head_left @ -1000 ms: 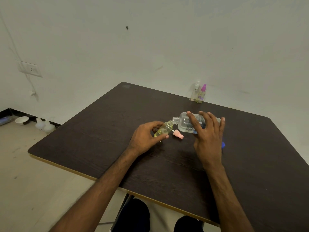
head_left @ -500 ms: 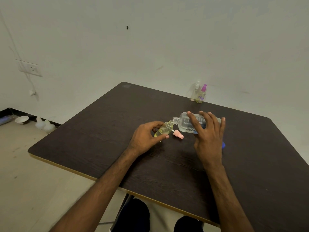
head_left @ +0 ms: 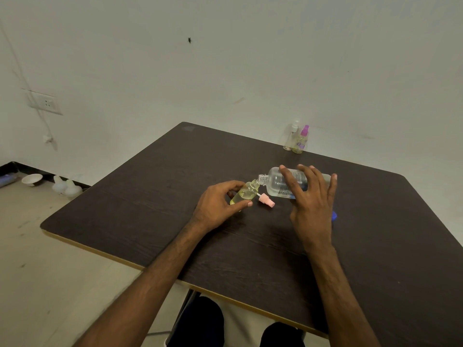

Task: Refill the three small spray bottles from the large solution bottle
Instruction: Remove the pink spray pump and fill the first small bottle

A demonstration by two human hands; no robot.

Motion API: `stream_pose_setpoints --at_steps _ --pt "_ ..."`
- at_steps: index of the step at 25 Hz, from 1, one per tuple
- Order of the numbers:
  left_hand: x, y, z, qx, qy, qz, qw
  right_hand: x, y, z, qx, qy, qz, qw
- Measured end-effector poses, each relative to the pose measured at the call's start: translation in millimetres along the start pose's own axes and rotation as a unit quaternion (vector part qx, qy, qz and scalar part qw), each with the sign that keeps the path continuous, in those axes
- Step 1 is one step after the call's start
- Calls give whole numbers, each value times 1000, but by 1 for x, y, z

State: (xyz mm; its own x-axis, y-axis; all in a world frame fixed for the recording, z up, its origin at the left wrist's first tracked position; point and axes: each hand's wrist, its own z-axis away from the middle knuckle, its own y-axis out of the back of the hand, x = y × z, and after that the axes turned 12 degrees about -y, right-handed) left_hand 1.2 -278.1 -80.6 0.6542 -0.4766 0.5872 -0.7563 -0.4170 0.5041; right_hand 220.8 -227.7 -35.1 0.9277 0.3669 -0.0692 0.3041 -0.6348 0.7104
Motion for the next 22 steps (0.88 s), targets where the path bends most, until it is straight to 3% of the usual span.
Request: stream_pose_setpoints --at_steps 22 --pt "-1 0 0 4 -2 1 1000 -1 1 0 10 -3 -5 1000"
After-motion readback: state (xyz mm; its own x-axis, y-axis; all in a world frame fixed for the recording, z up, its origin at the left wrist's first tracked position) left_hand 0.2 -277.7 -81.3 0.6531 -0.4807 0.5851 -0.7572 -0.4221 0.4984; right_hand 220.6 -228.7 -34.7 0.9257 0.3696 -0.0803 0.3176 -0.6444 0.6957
